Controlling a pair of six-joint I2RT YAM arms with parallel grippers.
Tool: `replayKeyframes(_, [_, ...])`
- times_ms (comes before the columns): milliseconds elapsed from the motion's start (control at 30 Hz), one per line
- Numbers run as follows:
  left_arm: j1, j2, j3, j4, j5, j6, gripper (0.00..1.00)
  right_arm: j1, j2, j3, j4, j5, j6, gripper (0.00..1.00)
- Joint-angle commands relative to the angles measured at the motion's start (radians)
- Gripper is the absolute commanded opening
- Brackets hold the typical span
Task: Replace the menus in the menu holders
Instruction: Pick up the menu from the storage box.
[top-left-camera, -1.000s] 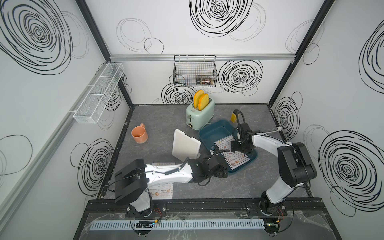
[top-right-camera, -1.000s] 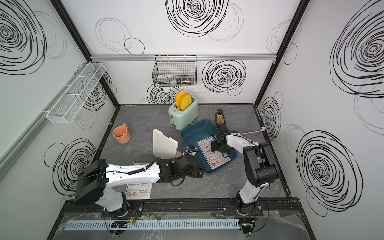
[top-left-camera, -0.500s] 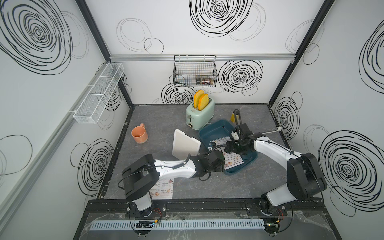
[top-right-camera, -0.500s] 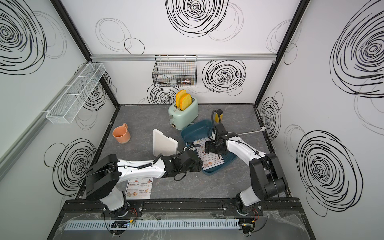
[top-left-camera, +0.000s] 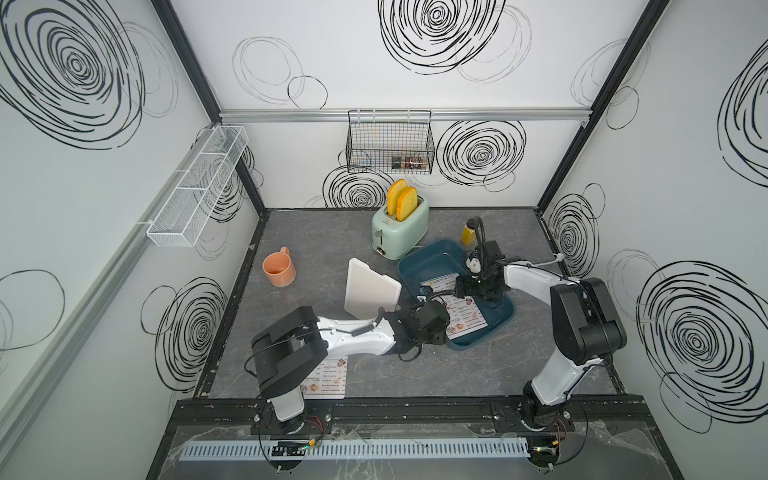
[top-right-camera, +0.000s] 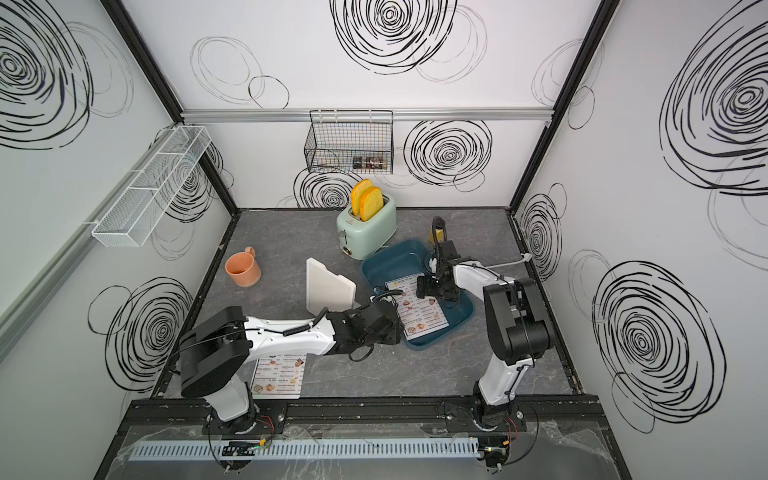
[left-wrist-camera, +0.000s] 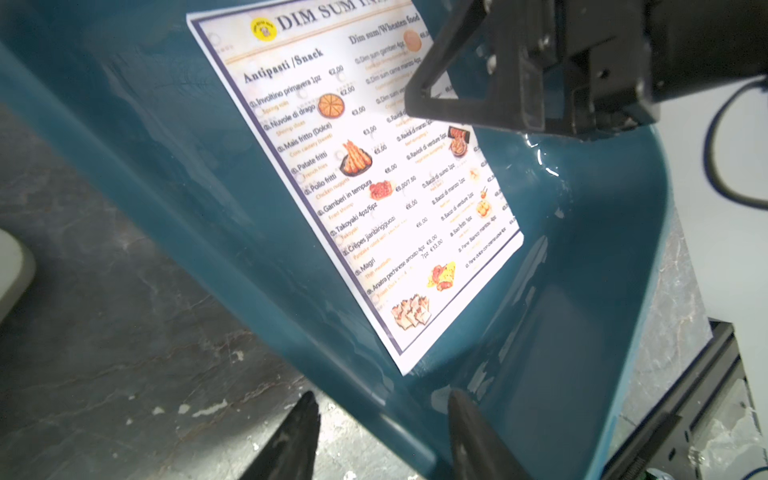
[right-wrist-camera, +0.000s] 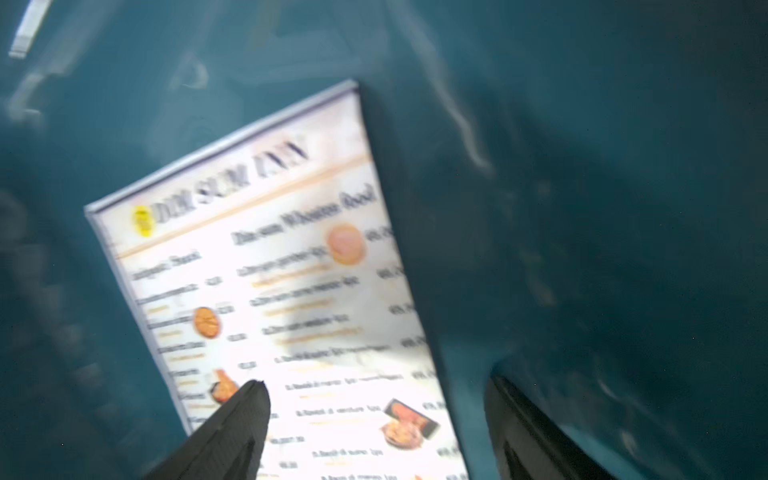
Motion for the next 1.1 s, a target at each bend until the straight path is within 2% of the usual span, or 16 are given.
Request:
replayKeyframes(0, [0.015,0.034,0.026,0.013,-0.001,0.013,0.51,0.005,0.031,-0.043,0.008,-0.175,-0.047,0.86])
replayKeyframes(233, [0.039,0.051,0.042,0.009,0.005,0.045,0.46,-0.004,0.007,-0.11,0.059,-0.432,-0.071,0.86])
replayKeyframes(367, [0.052,0.053,0.048,0.008,0.007,0.065,0.44,-0.017,-0.018,-0.157,0.103,-0.562,-0.063,0.91])
replayKeyframes(467, [0.059,0.055,0.056,0.009,0.009,0.083,0.43,-0.021,-0.038,-0.186,0.127,-0.609,-0.058,1.0])
replayKeyframes(667, [0.063,0.06,0.068,0.013,0.02,0.108,0.42,-0.038,-0.056,-0.269,0.259,-0.671,0.047,0.97])
replayKeyframes(800, [0.064,0.049,0.066,0.023,0.029,0.122,0.48,-0.038,-0.05,-0.302,0.35,-0.704,0.118,1.0])
replayKeyframes(833, [0.064,0.044,0.065,0.026,0.03,0.123,0.48,-0.038,-0.047,-0.304,0.361,-0.709,0.126,0.97])
replayKeyframes(1067, [0.067,0.022,0.062,0.026,0.025,0.126,0.49,-0.051,-0.083,-0.314,0.389,-0.688,0.15,0.56])
